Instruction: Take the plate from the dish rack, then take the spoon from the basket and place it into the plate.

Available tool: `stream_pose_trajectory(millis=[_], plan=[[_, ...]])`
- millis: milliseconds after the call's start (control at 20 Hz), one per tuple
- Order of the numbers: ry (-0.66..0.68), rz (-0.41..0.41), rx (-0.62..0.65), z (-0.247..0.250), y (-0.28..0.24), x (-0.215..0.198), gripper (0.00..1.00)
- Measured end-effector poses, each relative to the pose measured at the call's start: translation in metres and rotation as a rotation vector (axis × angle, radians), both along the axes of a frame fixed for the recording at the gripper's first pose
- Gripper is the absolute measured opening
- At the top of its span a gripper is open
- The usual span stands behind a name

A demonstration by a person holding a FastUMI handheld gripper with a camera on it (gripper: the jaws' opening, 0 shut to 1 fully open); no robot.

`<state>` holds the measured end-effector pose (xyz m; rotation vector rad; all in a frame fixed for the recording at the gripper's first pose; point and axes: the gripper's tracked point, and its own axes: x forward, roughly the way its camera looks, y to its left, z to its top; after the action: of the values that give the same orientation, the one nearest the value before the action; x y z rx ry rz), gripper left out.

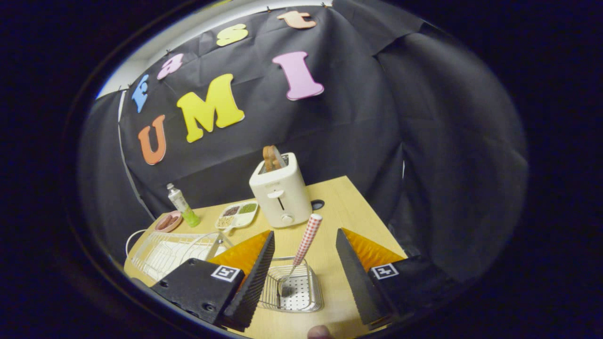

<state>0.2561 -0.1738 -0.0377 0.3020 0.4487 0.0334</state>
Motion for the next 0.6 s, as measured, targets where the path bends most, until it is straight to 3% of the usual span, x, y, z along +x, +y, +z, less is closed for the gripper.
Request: stream_pose_trajectory(millis=[200, 450, 550, 600], plan=[[0.036, 0.011, 0.069, -0.019, -0.002, 0.024, 0.78], [0.031, 0.038, 0.112, -0.018, 0.013, 0.027, 0.33], [0.024, 0.052, 0.119, -0.01, 0.02, 0.021, 0.19], [0.017, 0.056, 0.114, -0.008, 0.022, 0.017, 0.17]])
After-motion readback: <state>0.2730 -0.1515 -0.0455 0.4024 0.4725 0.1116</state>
